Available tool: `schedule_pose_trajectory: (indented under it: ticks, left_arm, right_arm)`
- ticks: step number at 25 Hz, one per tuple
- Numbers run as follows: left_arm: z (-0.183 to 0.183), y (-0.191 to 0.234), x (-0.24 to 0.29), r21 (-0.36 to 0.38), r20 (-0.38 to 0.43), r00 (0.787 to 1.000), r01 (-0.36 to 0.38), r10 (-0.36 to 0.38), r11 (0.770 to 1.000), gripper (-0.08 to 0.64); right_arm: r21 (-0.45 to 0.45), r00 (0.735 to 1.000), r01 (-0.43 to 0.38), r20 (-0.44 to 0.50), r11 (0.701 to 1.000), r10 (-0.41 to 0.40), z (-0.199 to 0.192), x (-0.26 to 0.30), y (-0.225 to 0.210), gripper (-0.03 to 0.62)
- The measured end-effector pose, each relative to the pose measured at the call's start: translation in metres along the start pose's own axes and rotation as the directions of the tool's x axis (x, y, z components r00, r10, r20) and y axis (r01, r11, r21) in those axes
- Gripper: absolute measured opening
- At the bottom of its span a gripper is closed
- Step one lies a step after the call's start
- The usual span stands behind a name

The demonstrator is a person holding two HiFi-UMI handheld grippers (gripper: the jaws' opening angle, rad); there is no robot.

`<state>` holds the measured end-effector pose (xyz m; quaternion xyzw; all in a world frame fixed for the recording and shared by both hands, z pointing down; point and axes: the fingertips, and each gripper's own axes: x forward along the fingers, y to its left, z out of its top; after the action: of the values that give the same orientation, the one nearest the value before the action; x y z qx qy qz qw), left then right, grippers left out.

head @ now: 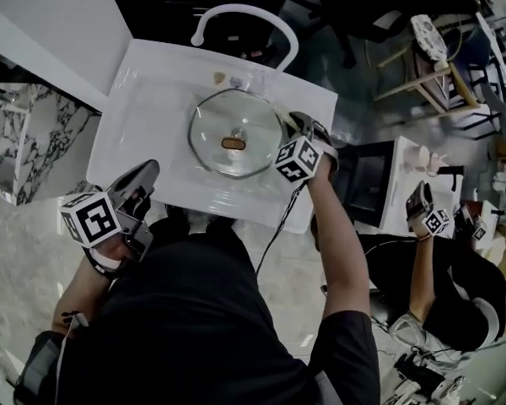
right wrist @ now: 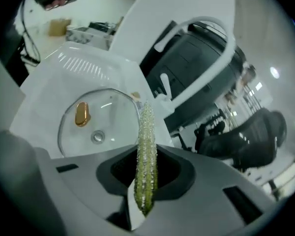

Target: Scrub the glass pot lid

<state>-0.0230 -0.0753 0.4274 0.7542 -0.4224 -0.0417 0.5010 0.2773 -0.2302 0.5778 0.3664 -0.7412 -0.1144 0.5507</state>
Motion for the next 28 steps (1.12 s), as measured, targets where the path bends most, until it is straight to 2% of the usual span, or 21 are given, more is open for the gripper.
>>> schedule_pose_trajectory:
  ticks: [3,5,7,10,16,21,28]
  left_arm:
    - [0.001,0.013,-0.012,-0.051,0.045,0.999,-0.02,0.023,0.998,0.0]
    - [0.0,0.022,-0.019,-0.083,0.067,0.997,-0.038,0.044,0.996,0.0]
    - [-0.002,0.032,-0.028,-0.111,0.085,0.994,-0.063,0.073,0.992,0.0]
    - [-0.007,0.046,-0.038,-0.143,0.098,0.989,-0.099,0.114,0.985,0.0]
    - [-0.008,0.048,-0.031,-0.147,0.071,0.991,-0.106,0.117,0.984,0.001]
    - [-0.013,0.036,-0.008,-0.136,0.015,0.997,-0.072,0.075,0.988,0.0]
    - [-0.018,0.023,0.013,-0.115,-0.035,0.999,-0.041,0.038,0.993,0.0]
  right_arm:
    - [-0.227,0.988,-0.059,0.127,0.972,0.089,0.04,0.011,0.014,0.066]
    - [-0.326,0.977,-0.086,0.159,0.942,0.144,0.048,0.023,0.028,0.066]
    - [-0.38,0.974,-0.102,0.151,0.92,0.17,0.041,0.035,0.038,0.066]
    - [-0.354,0.965,-0.136,0.164,0.925,0.204,0.024,0.039,0.055,0.066]
    - [-0.188,0.945,-0.23,0.191,0.955,0.265,-0.008,0.026,0.097,0.066]
    - [-0.172,0.932,-0.281,0.185,0.944,0.311,-0.017,0.02,0.137,0.066]
    - [-0.121,0.926,-0.322,0.163,0.939,0.339,-0.028,0.015,0.167,0.066]
